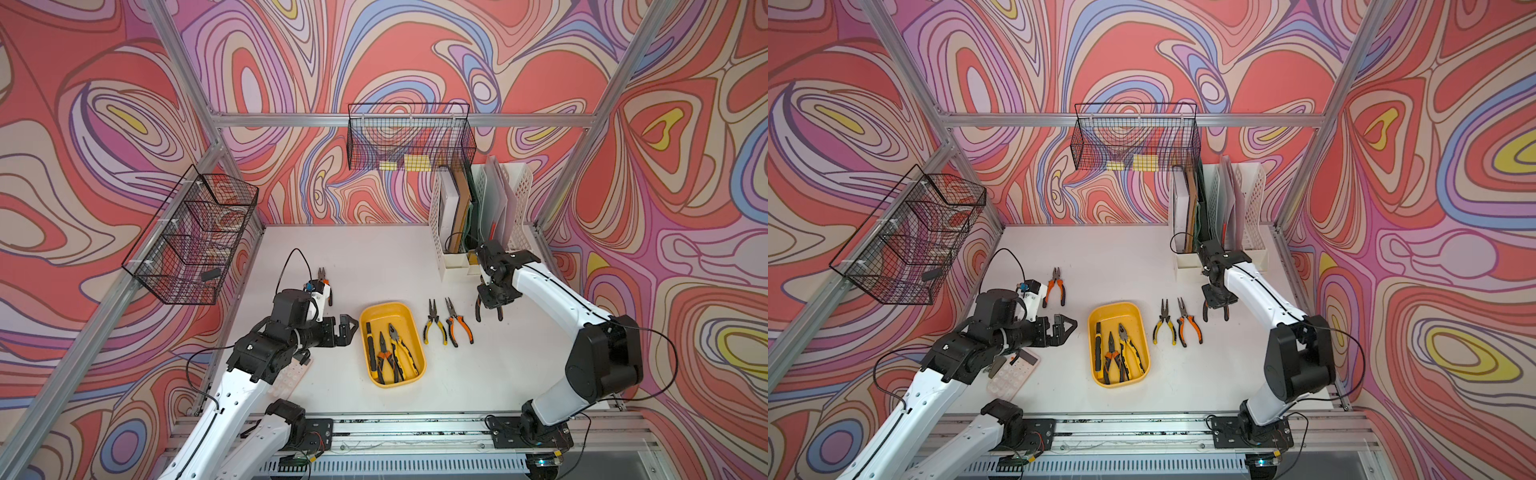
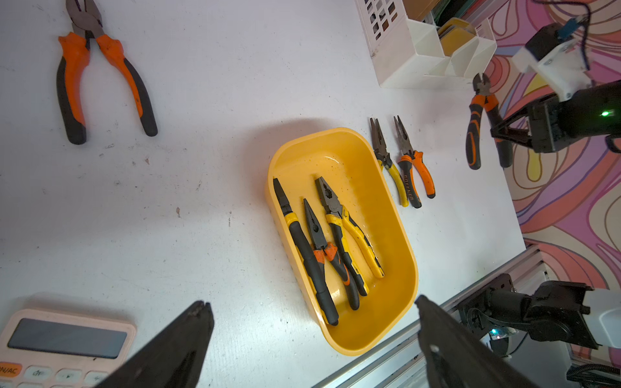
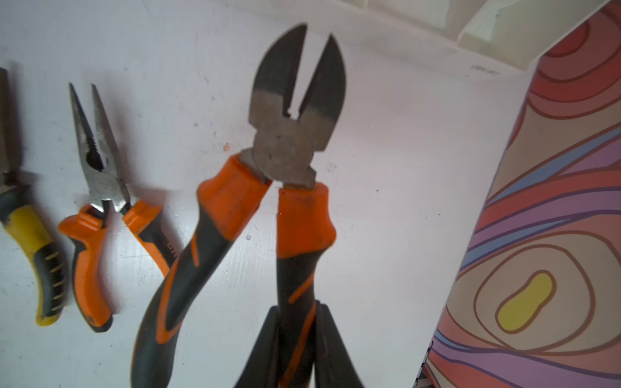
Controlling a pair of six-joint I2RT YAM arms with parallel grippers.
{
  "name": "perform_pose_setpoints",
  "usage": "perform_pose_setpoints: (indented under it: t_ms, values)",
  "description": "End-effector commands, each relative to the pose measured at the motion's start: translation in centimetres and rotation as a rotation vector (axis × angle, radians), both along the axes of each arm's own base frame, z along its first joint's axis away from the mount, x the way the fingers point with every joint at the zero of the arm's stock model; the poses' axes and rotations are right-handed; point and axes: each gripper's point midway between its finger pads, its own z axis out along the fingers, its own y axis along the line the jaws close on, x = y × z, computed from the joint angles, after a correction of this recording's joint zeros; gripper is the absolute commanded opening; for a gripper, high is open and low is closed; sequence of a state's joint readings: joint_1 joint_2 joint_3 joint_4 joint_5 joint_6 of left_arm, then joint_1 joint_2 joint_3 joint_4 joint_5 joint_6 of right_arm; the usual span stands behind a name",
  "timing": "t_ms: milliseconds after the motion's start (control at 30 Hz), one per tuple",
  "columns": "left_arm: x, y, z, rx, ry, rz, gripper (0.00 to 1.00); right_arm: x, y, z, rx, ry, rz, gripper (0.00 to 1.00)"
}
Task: Take the pliers out of the storage box
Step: Place the pliers at the center of the board.
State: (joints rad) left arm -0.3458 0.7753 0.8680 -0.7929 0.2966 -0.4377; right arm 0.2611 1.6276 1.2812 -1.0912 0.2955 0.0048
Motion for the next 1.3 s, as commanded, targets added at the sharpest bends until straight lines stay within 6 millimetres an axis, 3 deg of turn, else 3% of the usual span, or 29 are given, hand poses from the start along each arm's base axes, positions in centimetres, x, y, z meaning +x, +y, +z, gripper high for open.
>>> perform_pose_setpoints:
  t_ms: [0,267,533,600,800,867,967,1033,1267]
  values:
    - [-0.2,-0.2,-0.1,0.008,-0.004,-0.021,1.0,0.8,-0.1,-0.8,-0.001,-0.028,-0.001,0.0]
    - [-0.2,-0.1,-0.1,0.011,-0.001,-0.015,1.0,0.8,-0.5,-5.0,-0.048,0.047,-0.001,0.0]
    - [-0.2,0.1,-0.1,0.014,-0.005,-0.005,1.0,1.2,-1.4,-5.5,-0.109,0.042,-0.005,0.0]
    - [-0.2,0.1,-0.1,0.014,-0.003,-0.004,1.0,1.1,-1.5,-6.5,-0.119,0.07,-0.007,0.0]
    - [-0.2,0.1,-0.1,0.02,-0.002,-0.003,1.0,0.7,-0.4,-7.6,-0.056,0.112,-0.002,0.07]
    - [-0.2,0.2,-0.1,0.02,-0.001,-0.001,1.0,0.5,-0.5,-7.8,-0.063,0.122,-0.01,0.12]
    - [-0.2,0.2,-0.1,0.021,-0.003,0.001,1.0,0.4,-0.8,-7.7,-0.079,0.123,-0.018,0.3]
    - [-0.2,0.2,-0.1,0.023,-0.004,0.002,1.0,0.4,-1.1,-7.5,-0.095,0.117,-0.026,0.38]
    - [-0.1,0.4,-0.2,0.032,-0.002,0.01,1.0,0.6,-2.0,-5.5,-0.144,0.085,-0.053,0.45]
